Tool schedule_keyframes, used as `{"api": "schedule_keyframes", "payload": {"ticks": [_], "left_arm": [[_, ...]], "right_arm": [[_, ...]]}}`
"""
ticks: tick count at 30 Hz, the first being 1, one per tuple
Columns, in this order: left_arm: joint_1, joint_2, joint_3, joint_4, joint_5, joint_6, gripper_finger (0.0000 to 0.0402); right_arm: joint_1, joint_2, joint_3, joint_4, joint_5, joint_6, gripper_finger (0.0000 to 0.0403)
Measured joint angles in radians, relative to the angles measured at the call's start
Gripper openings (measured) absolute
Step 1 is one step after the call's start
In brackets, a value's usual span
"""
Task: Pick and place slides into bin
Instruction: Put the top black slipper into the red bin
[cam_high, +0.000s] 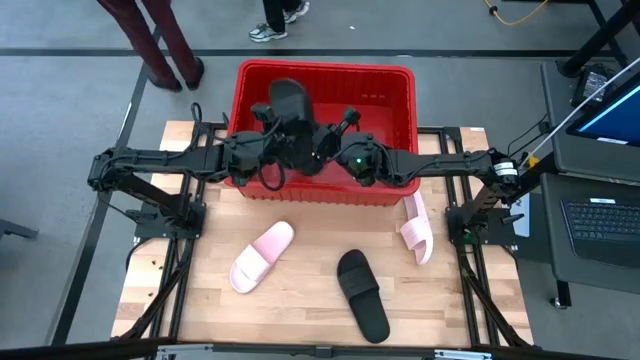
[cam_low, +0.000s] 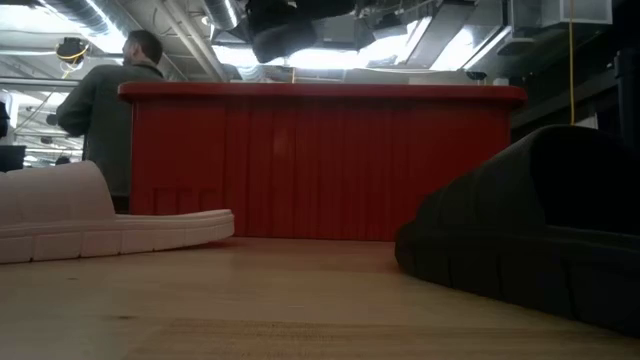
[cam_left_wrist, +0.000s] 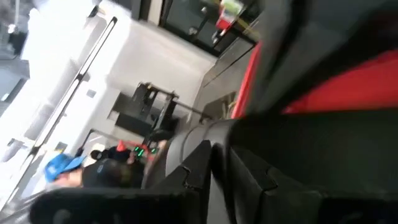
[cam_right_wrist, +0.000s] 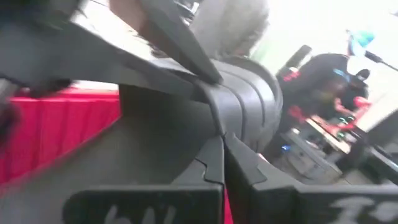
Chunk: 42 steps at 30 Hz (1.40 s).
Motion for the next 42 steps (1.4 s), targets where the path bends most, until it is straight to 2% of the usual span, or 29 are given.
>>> {"api": "schedule_keyframes", "payload": {"ticks": [6,12,19,24,28,31,36,42], "left_arm": [[-0.017,-0.005,0.000,0.003,0.065,-0.009,0.0081],[-0.042,-0.026,0.000,0.017,0.062,-0.009,0.0101],[-0.066,-0.095,0.000,0.015,0.058,-0.017,0.0104],[-0.088,-0.157,0.000,0.014,0.096,-0.049,0.0104],[-0.107,-0.198,-0.001,0.011,0.098,-0.073,0.0104],[-0.120,-0.223,-0.001,0.009,0.097,-0.089,0.0104],[-0.136,-0.248,-0.001,0.005,0.092,-0.119,0.0104],[-0.135,-0.255,-0.001,0.006,0.092,-0.133,0.0104]], "right_arm": [[-0.005,-0.002,0.000,-0.007,0.106,-0.050,0.0000],[0.000,-0.003,0.000,-0.011,0.080,-0.049,0.0000],[0.000,-0.030,-0.001,-0.027,0.080,-0.028,0.0000],[-0.004,-0.100,-0.001,-0.120,0.083,0.069,0.0000],[-0.005,-0.149,-0.001,-0.214,0.182,0.106,0.0000],[-0.007,-0.189,-0.007,-0.321,0.217,0.205,0.0000],[-0.011,-0.256,-0.079,-0.460,0.218,0.430,0.0000],[-0.011,-0.304,-0.187,-0.459,0.228,0.545,0.0000]]}}
